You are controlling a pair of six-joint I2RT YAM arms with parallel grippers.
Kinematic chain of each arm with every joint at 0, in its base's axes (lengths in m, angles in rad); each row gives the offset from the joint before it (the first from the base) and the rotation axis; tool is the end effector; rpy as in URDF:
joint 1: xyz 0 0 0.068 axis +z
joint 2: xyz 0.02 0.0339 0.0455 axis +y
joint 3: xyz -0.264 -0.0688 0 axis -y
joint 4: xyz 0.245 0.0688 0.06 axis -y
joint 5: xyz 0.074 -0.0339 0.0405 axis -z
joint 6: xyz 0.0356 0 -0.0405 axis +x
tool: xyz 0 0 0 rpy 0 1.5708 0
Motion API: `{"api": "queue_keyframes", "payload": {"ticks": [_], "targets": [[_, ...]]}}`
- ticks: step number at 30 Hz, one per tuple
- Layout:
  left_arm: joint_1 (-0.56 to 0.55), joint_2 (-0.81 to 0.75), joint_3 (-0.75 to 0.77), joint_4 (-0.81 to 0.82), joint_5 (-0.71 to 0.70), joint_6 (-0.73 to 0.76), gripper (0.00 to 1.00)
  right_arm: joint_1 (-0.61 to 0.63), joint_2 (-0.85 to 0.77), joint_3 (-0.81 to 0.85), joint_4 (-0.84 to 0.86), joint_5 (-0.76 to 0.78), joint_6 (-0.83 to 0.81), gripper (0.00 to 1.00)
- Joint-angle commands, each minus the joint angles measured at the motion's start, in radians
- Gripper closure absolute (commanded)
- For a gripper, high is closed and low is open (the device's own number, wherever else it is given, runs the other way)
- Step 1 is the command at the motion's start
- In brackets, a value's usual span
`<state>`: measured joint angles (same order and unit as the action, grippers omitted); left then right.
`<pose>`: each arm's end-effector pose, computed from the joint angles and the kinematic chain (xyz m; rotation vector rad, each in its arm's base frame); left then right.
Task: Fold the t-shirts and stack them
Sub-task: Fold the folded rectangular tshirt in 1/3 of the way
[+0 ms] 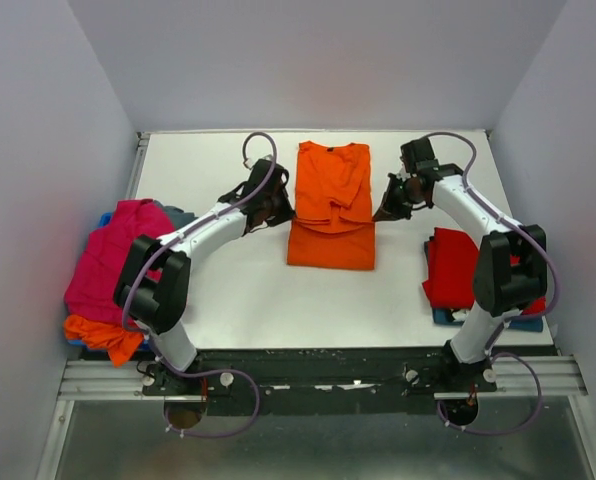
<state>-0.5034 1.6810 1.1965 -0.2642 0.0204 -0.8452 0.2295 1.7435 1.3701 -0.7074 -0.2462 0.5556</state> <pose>0.3273 -0.1811 0.2403 -0.4019 2.3922 -0.6795 0.3549 0.0918 0.2443 0.3592 2.7029 0.5722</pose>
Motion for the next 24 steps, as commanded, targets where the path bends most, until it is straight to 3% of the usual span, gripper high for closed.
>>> {"api": "queue_keyframes", "payload": {"ticks": [1,24], "targets": [[0.016,0.04,0.051,0.019,0.033,0.02,1.0,-0.03,0.054,0.089,-0.041,0.027,-0.028,0.99],[0.071,0.226,0.222,0.025,0.053,0.04,1.0,-0.071,0.284,0.334,-0.092,0.019,-0.033,0.99]]}}
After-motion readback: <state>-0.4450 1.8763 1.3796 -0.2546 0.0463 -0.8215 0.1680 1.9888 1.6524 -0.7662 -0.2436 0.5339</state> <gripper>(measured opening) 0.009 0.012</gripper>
